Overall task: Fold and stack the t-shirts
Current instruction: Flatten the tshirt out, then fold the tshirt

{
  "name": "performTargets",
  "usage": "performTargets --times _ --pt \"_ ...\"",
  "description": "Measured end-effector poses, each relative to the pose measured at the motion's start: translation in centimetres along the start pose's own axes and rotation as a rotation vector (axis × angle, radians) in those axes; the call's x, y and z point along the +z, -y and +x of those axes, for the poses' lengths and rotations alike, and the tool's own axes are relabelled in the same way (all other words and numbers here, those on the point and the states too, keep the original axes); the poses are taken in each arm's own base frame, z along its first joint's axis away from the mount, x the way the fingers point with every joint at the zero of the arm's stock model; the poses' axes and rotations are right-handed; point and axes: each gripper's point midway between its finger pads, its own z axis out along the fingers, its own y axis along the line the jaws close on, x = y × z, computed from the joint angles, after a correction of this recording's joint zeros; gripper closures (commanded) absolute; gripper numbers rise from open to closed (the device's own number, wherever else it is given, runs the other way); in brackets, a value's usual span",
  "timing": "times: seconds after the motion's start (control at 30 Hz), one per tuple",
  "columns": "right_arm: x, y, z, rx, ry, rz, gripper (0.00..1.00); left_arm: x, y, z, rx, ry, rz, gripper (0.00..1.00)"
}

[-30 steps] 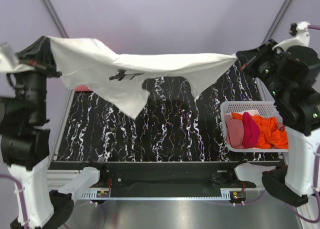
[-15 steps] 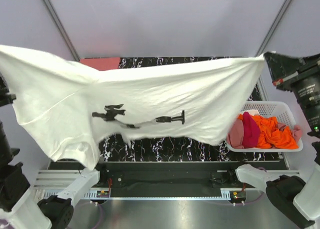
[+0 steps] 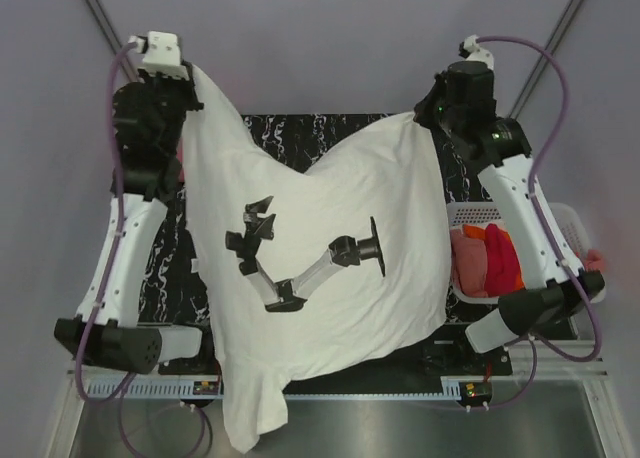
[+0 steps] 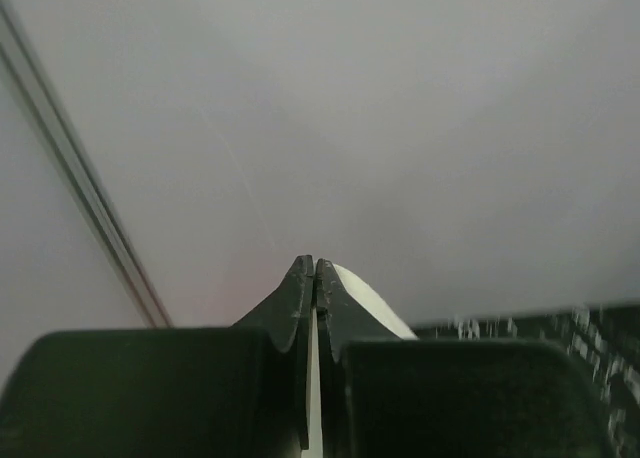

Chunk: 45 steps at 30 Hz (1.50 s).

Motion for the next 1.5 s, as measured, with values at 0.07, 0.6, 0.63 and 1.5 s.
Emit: performTargets --times 0.07,0.6,0.63,1.5 --pt "4.2 2.8 6.1 -0.027 -0.130 0.064 1.00 1.5 0.6 9.1 0.016 -0.177 0.030 1.00" --pt "27.5 18.6 25.9 0.066 -0.449 0.242 1.00 6.1 -1.2 43.6 -0.123 -0.768 0.086 1.00" --pt "28.3 18.5 25.4 0.076 -0.433 0.226 1.00 6.6 -1.3 43.7 -0.123 -0.761 0.084 1.00" --pt "28.1 20.8 24.3 0.171 -0.479 0.105 1.00 -0.8 -2.5 35.4 -0.211 -0.734 0.011 1.00"
